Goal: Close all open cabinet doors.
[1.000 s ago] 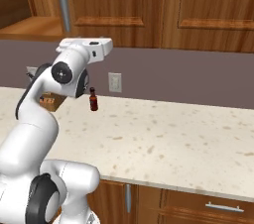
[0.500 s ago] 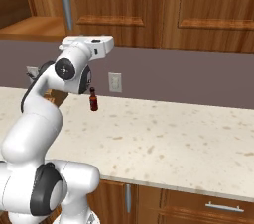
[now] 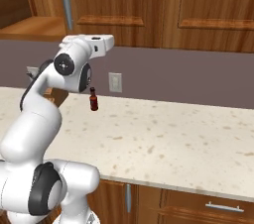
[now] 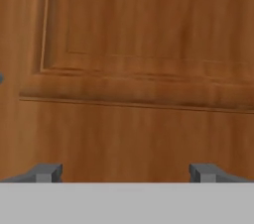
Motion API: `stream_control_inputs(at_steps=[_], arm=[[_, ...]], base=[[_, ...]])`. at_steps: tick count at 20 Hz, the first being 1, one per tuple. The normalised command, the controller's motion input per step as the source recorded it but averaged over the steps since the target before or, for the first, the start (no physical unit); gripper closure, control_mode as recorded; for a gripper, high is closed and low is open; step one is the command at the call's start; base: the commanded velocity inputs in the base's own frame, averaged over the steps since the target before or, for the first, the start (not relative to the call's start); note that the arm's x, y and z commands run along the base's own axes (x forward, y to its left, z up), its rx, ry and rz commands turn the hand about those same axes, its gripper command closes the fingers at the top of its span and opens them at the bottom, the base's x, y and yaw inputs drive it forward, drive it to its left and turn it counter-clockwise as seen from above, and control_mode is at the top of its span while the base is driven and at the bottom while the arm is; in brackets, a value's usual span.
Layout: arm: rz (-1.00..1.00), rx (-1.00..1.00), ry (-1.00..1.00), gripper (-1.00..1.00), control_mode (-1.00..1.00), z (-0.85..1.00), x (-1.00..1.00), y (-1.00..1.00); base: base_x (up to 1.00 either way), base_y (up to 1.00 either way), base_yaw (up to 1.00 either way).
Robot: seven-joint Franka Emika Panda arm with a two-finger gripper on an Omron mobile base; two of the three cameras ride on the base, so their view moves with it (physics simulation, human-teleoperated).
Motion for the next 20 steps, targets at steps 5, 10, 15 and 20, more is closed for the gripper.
stream_control_inputs(at_steps=[5, 10, 15, 20], arm=[[-0.06, 0.00, 0.05, -1.00, -1.00, 0.00, 0.38, 0.01], [-0.03, 0.00, 0.01, -1.00, -1.00, 0.00, 0.15, 0.00], [-0.02, 0.00, 0.01, -1.00, -1.00, 0.04, -0.54, 0.00], [-0.05, 0.00, 0.13, -1.00, -1.00, 0.29, -0.90, 0.00]], base=[[0.00, 0.00, 0.00], [0.00, 0.00, 0.00], [0.00, 0.00, 0.00], [0.00, 0.00, 0.00]])
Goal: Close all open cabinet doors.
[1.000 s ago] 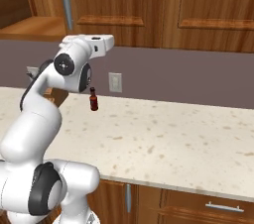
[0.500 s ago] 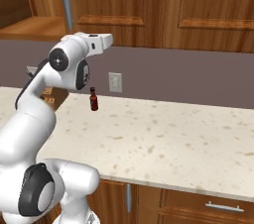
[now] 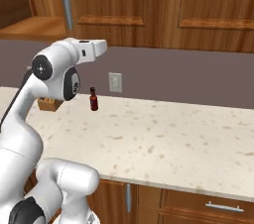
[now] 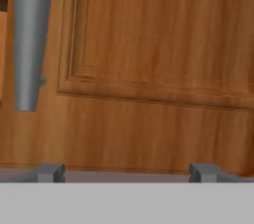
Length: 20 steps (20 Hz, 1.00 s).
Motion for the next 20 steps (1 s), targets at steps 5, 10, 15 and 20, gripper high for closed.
stream_control_inputs(at_steps=[5, 10, 15, 20], arm=[[-0.07, 0.00, 0.25, -1.00, -1.00, 0.35, -0.87, 0.00], [-0.06, 0.00, 0.24, -1.00, -1.00, 0.27, -0.88, 0.00], [0.00, 0.00, 0.09, -1.00, -1.00, 0.06, -0.84, 0.15], [0.00, 0.00, 0.01, -1.00, -1.00, 0.01, -0.79, 0.29]], base=[[0.00, 0.00, 0.00], [0.00, 0.00, 0.00], [0.00, 0.00, 0.00], [0.00, 0.00, 0.00]])
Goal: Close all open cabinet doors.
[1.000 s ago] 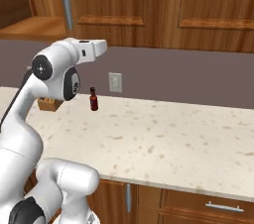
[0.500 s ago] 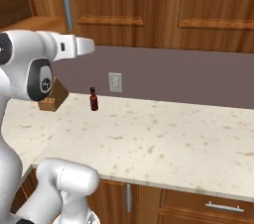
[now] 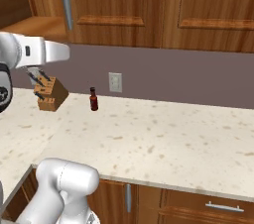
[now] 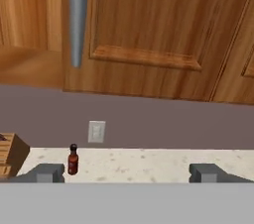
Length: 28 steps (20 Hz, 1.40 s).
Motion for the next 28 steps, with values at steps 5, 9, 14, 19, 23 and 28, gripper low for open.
stream_control_inputs(at_steps=[5, 9, 14, 19, 23, 28], arm=[[0.00, 0.00, 0.00, -1.00, -1.00, 0.00, -0.82, 0.42], [-0.02, 0.00, 0.00, -1.00, -1.00, 0.00, -0.76, 0.44], [-0.01, 0.00, 0.00, -1.00, -1.00, -0.01, -0.57, 0.51], [0.00, 0.00, -0.13, -1.00, -1.00, -0.10, -0.26, 0.57], [0.00, 0.00, -0.11, -1.00, -1.00, -0.28, -0.04, 0.55], [0.01, 0.00, -0.10, -1.00, -1.00, -0.31, 0.04, 0.48]], base=[[0.00, 0.00, 0.00], [0.00, 0.00, 0.00], [0.00, 0.00, 0.00], [0.00, 0.00, 0.00], [0.00, 0.00, 0.00], [0.00, 0.00, 0.00]])
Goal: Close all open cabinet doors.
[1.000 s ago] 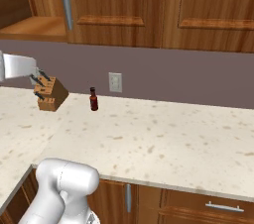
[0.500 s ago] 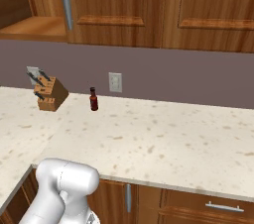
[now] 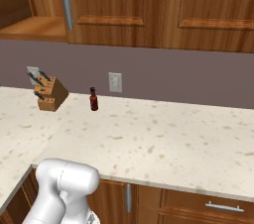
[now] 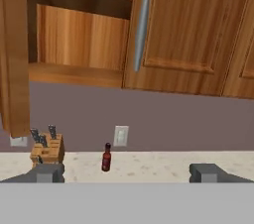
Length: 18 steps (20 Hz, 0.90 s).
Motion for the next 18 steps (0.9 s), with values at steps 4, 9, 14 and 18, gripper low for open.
stream_control_inputs(at_steps=[4, 9, 14, 18], arm=[[0.02, 0.00, -0.13, -1.00, -1.00, -0.05, 0.02, 0.38], [0.01, 0.00, -0.14, -1.00, -1.00, 0.00, 0.00, 0.42], [0.02, 0.00, -0.12, -1.00, -1.00, 0.00, 0.11, 0.36], [0.01, 0.00, -0.10, -1.00, -1.00, 0.00, 0.20, 0.30]], base=[[0.00, 0.00, 0.00], [0.00, 0.00, 0.00], [0.00, 0.00, 0.00], [0.00, 0.00, 0.00]])
